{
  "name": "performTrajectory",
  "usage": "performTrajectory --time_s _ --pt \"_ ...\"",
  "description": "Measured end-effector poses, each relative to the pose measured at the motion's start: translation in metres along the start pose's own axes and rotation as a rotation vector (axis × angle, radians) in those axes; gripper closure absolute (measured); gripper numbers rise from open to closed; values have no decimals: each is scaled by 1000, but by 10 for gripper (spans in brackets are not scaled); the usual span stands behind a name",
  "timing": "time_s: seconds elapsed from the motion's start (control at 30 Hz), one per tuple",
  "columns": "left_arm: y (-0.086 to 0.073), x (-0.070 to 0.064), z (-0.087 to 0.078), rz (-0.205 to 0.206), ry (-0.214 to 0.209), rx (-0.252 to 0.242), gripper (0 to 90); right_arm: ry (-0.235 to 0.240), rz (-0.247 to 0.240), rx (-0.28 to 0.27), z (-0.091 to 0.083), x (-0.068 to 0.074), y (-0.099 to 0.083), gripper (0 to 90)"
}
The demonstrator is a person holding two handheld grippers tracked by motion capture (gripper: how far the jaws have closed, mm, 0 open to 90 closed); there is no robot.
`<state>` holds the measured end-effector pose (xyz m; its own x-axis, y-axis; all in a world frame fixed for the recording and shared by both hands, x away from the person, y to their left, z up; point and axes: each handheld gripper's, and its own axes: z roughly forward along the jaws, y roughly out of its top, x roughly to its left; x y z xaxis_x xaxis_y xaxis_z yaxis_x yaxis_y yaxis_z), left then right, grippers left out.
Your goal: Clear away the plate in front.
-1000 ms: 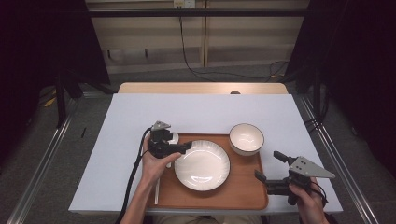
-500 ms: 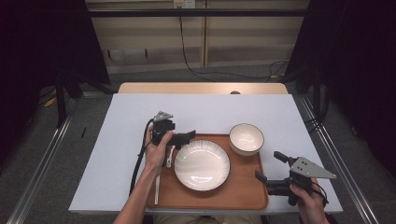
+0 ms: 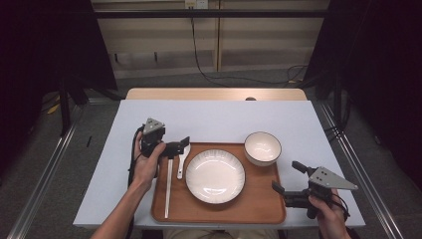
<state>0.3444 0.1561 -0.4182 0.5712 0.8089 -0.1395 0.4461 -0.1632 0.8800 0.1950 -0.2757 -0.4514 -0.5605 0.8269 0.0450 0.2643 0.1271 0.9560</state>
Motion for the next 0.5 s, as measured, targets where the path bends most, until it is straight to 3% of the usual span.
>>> performTrajectory --time_s 0.13,0.3,0.5 --pt "-9 -2 -17 3 -6 -14 18 -2 4 0 -1 1 0 26" --pt "-19 -7 -35 19 27 -45 24 -15 6 4 0 -1 0 26" --pt "-32 -10 -52 18 23 -38 26 -37 21 5 1 -3 0 27"
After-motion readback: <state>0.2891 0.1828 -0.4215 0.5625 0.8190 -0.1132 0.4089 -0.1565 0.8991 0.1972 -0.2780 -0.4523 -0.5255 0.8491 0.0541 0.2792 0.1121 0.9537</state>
